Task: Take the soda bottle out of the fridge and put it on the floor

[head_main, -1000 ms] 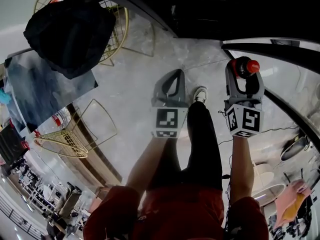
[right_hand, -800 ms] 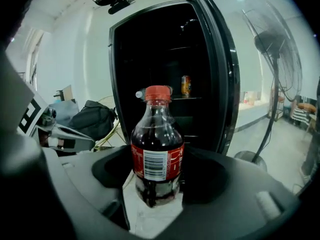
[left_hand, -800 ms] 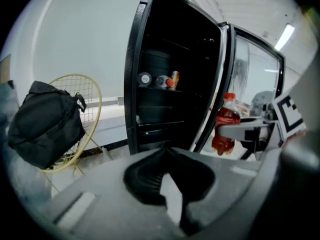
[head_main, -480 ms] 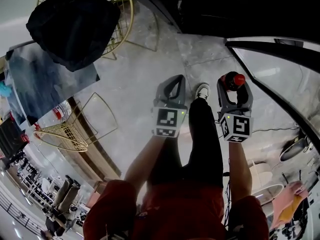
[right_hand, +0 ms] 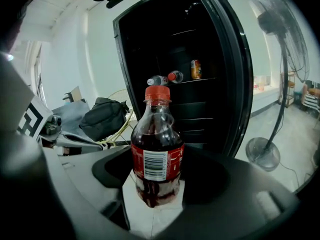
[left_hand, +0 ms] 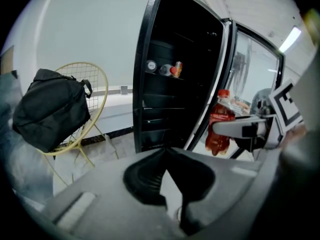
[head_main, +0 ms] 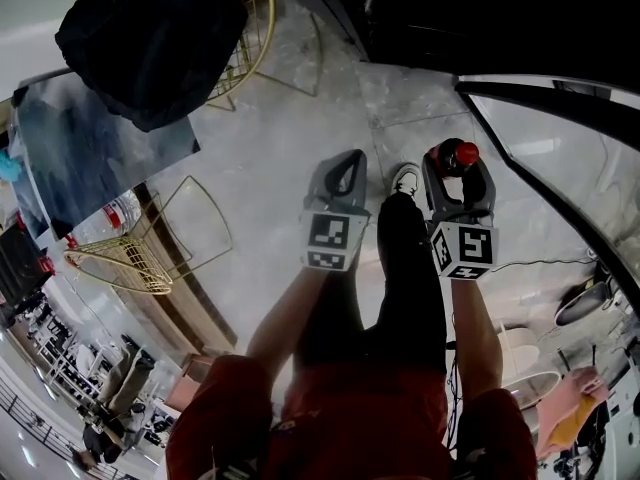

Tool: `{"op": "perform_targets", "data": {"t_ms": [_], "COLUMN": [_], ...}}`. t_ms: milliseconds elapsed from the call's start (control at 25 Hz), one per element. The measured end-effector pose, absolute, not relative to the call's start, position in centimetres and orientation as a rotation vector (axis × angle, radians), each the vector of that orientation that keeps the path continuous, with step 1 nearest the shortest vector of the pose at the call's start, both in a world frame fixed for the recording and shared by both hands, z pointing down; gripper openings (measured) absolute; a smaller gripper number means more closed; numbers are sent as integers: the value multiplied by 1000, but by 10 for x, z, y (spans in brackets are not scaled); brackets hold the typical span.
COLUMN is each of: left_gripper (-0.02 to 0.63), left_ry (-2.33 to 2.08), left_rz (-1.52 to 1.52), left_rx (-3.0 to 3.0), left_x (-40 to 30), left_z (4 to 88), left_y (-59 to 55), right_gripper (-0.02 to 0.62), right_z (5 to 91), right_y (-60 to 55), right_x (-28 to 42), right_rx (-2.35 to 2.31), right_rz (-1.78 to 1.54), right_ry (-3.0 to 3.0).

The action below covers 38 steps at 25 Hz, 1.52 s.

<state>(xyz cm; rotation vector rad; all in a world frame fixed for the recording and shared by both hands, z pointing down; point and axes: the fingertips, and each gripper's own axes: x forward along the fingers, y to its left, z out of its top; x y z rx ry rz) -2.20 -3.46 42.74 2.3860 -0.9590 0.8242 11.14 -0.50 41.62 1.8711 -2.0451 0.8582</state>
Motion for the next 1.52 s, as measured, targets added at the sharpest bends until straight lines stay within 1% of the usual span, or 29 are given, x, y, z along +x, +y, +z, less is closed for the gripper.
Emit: {"op": "perform_targets", "data": {"t_ms": [240,600,1200,1520], "left_gripper": [0,0,0,0], "left_ry": [-1008,-1159,-1136,-1127], "left_rz": [803,750,747,763], "left_rx": [2379,2309,2288,2271], "left_x": [-26,-51,-141,-173], "left_z": [425,431,487,527], "left_y": [-31,-31,-9,-8], "right_gripper": [301,301,301,301], "right_z": [421,436,500,533], "right_y": [-5,6,32,20], "right_x": [102,74,-23,-48], "right_rx": [1813,1676,1633,1628], "right_rz": [853,833,827,824], "right_ry": [-2089,-2150,-2112,-2108]}}
